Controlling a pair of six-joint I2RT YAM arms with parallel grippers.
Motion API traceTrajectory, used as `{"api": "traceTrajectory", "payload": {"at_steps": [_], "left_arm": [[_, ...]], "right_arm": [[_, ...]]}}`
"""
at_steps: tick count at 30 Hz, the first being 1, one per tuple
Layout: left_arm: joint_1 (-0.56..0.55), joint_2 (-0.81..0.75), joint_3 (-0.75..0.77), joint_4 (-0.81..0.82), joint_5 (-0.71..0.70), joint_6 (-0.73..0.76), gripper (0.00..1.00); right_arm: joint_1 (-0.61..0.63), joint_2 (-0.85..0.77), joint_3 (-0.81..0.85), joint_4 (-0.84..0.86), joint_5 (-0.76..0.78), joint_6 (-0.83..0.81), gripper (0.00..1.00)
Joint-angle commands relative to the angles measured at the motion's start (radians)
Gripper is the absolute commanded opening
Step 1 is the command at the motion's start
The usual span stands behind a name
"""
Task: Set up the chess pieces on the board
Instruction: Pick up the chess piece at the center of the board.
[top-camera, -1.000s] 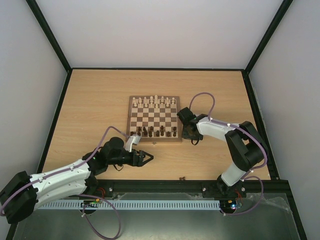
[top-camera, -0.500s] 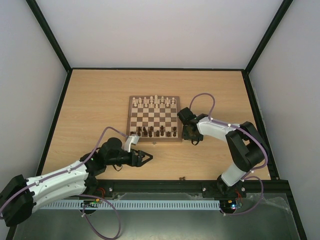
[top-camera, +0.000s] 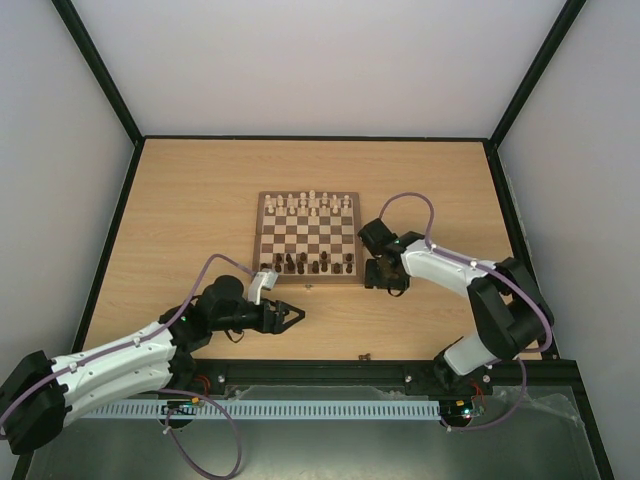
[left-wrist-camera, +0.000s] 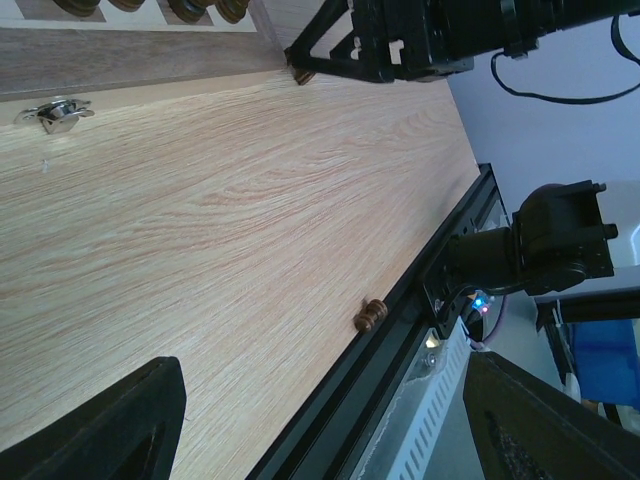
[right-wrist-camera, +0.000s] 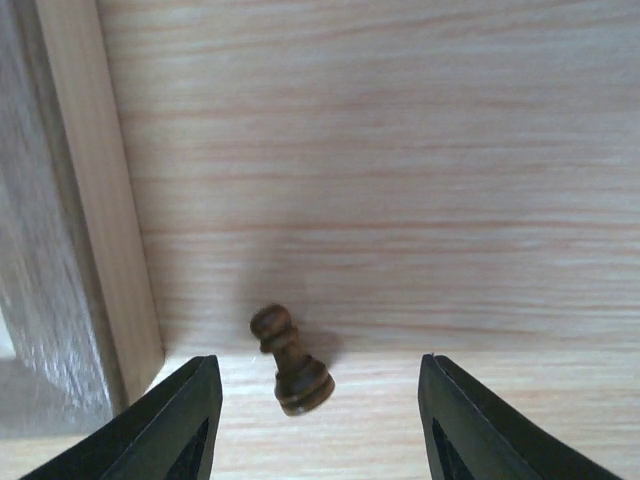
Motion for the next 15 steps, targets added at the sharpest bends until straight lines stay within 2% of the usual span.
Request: {"api": "traceTrajectory", "payload": {"at_steps": [1, 15], "left_arm": [[0.005, 0.007, -0.014, 0.015, 0.003, -0.008, 0.79], [0.004, -0.034, -0.029, -0.004, -0.007, -0.025, 0.79]], "right_arm": [[0.046, -0.009, -0.022, -0.075, -0.038, -0.015, 0.55], [0.069, 0.096, 0.031, -0.056, 0.025, -0.018, 0.51]]}}
